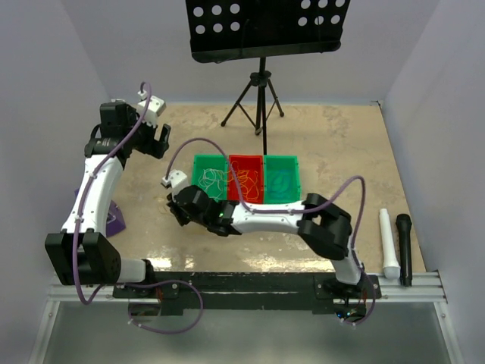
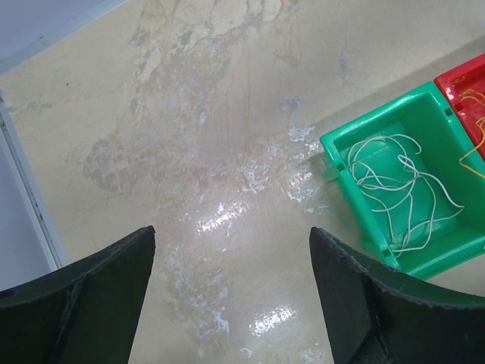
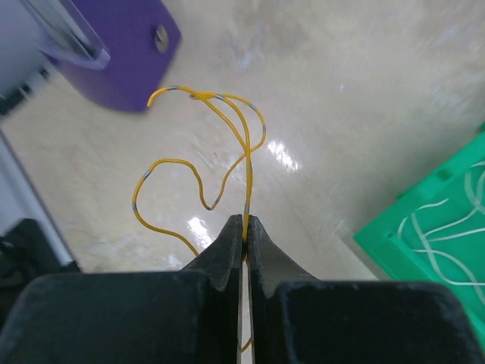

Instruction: Untangle the cables

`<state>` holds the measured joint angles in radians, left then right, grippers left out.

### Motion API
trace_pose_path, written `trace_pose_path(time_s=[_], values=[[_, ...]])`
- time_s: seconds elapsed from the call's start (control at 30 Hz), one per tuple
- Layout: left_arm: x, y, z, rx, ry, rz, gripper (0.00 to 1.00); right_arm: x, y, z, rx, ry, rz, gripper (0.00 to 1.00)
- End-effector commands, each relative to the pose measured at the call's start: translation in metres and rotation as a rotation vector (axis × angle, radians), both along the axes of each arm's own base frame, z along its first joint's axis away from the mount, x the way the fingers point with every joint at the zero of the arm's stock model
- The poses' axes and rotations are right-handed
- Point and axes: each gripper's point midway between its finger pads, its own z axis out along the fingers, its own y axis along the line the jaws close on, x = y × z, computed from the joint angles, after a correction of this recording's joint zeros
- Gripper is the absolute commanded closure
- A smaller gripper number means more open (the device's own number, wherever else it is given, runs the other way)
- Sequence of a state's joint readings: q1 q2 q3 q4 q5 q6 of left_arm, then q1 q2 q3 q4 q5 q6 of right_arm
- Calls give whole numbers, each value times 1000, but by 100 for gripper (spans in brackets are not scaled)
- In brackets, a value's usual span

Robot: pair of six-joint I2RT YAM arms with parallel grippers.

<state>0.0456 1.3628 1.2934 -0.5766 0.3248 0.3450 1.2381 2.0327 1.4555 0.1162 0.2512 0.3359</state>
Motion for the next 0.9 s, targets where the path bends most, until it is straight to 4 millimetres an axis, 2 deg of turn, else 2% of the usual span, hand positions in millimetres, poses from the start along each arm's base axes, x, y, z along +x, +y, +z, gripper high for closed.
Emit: trace_pose_path(time_s=[0.0, 0.1, 0.2, 0.27, 0.33, 0.37, 0.43, 0.47, 0.6, 0.73, 0.87], values=[[7, 9, 14, -7, -67, 55, 13, 10, -21, 106, 159, -125, -63, 100], [10, 14, 20, -9, -89, 83, 13, 22, -46, 137, 188, -164, -121, 100], [11, 15, 21, -18, -91, 98, 12, 45, -75, 164, 233, -183, -195, 100], [11, 16, 19, -23, -85, 105, 12, 64, -95, 176, 262, -191, -240, 100], [9, 15, 16, -29, -78, 101, 12, 87, -117, 181, 280, -196, -295, 100], [9, 14, 17, -33, -79, 98, 12, 92, -124, 183, 289, -197, -309, 100], [7, 13, 13, -39, -67, 95, 11, 110, -142, 182, 297, -203, -354, 100], [7, 13, 12, -42, -64, 95, 11, 113, -146, 179, 303, -200, -364, 100], [4, 8, 4, -62, -42, 87, 9, 143, -170, 158, 324, -167, -444, 100], [0, 7, -2, -67, -27, 79, 9, 160, -186, 132, 326, -135, -507, 100], [-1, 4, -1, -73, -28, 65, 9, 166, -188, 108, 298, -104, -528, 100]])
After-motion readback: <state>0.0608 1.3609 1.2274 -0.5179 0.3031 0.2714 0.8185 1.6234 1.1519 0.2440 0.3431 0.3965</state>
